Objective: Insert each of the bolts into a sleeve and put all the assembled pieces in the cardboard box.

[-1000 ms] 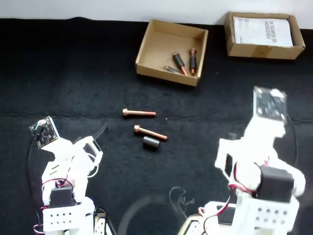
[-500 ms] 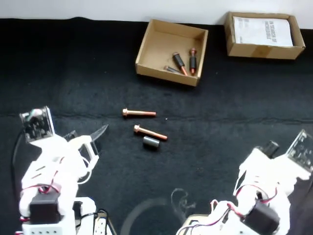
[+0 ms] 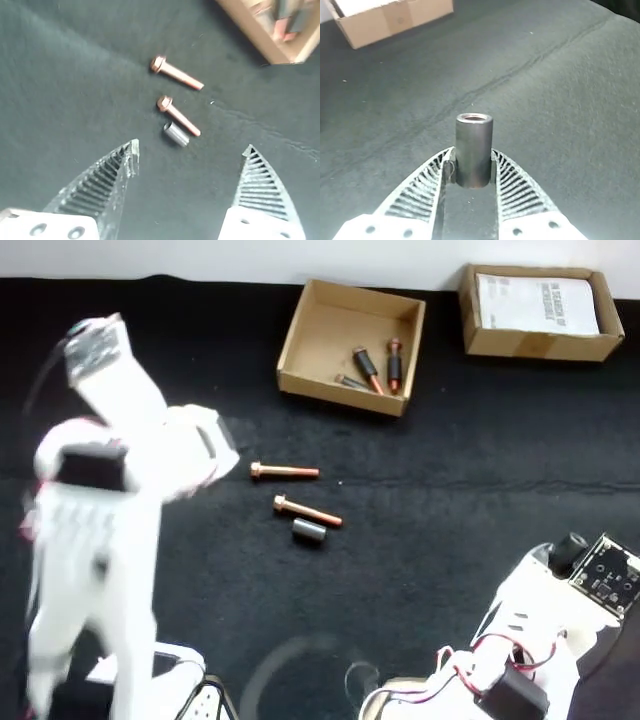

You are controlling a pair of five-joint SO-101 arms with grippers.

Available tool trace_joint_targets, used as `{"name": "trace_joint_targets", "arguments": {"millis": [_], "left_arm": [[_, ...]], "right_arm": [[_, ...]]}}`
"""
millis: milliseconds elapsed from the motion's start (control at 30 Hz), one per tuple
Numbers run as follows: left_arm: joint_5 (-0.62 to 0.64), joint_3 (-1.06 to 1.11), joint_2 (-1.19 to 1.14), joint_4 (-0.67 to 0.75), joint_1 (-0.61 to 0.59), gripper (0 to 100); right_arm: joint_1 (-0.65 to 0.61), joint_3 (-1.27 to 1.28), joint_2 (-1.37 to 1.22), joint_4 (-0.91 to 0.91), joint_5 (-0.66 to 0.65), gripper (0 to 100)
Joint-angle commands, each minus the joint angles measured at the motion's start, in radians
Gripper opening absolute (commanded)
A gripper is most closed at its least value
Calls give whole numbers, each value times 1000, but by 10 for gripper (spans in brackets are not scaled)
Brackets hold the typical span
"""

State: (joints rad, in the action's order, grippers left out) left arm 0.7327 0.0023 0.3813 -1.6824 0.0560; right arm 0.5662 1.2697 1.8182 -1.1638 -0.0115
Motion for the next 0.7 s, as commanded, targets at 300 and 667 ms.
{"name": "trace_joint_targets", "arguments": {"millis": [300,667], "left_arm": [[140,-338,-691,-15,16,319],[176,-588,-1038,-15,62,319]], "right_arm": [[41,79,12,42,-6,6],[41,140,13,42,-5,6]]}}
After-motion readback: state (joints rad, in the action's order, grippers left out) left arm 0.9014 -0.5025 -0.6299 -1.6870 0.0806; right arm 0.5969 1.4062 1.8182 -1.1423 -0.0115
